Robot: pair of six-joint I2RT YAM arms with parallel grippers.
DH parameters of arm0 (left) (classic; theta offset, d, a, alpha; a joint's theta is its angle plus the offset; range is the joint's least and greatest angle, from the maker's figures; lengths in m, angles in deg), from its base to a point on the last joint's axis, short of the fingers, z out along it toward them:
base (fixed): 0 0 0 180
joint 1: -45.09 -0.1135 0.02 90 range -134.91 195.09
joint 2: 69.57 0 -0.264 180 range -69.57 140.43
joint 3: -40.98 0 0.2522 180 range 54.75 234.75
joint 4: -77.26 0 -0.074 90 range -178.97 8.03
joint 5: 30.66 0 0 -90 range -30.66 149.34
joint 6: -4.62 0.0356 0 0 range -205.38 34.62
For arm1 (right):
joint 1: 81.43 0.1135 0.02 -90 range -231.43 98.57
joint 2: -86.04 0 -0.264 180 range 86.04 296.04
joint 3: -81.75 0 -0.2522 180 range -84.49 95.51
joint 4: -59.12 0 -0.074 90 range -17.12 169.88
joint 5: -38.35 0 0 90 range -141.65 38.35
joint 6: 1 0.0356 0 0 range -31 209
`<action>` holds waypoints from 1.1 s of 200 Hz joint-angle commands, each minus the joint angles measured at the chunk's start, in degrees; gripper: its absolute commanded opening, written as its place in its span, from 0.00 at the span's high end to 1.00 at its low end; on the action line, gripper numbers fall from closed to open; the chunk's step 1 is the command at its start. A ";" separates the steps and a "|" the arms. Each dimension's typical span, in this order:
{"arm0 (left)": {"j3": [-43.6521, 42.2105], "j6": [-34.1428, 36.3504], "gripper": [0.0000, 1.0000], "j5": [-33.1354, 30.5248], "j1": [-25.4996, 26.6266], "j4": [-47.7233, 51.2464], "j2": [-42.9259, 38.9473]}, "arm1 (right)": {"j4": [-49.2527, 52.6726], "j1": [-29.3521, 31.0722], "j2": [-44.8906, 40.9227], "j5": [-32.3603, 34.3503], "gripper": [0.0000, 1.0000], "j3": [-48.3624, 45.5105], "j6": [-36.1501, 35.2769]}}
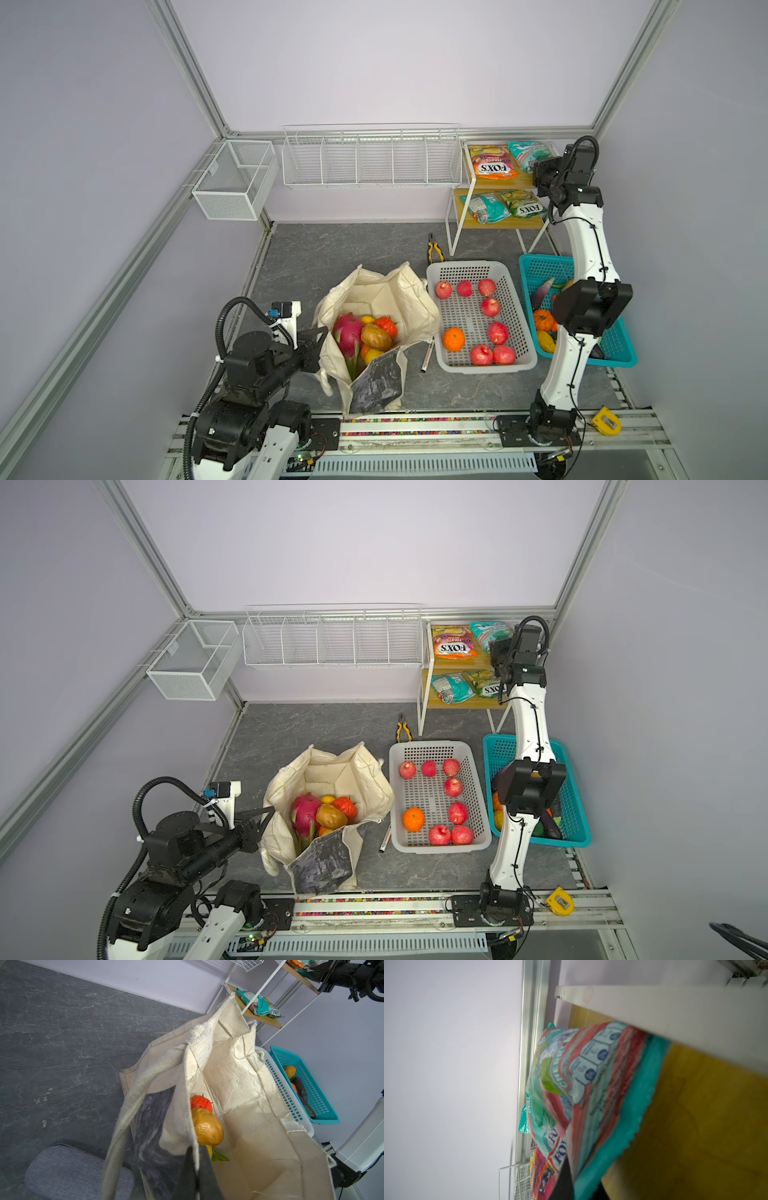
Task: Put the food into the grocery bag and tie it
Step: 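Grasp the teal Fox's candy bag on the top shelf with the right gripper, then carry the teal candy bag with the right gripper down into the bag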
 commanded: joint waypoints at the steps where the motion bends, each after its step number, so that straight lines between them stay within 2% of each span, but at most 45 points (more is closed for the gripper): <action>1: 0.07 0.09 1.00 0.19 0.00 -1.65 -1.04 | -2.92 -0.26 -5.34 2.63 0.93 -1.93 -0.41; 74: 0.07 -0.09 1.00 0.00 0.02 -1.62 -0.02 | -5.05 0.40 -16.76 7.77 0.93 -4.49 -4.74; 128: 0.15 0.00 1.00 0.19 0.02 -1.45 1.77 | -5.76 2.97 -30.46 9.99 0.93 -11.44 -6.89; 171: 0.16 -0.17 1.00 0.02 0.02 -1.40 2.92 | -7.92 10.06 -47.09 11.96 0.93 -27.68 -11.37; 202: 0.33 -0.18 1.00 0.02 0.02 -0.97 5.23 | -4.90 17.33 -57.03 11.27 0.93 -38.84 -13.29; 220: 0.42 0.00 1.00 0.46 0.02 -0.96 5.68 | -0.40 23.53 -61.52 10.89 0.93 -43.44 -13.80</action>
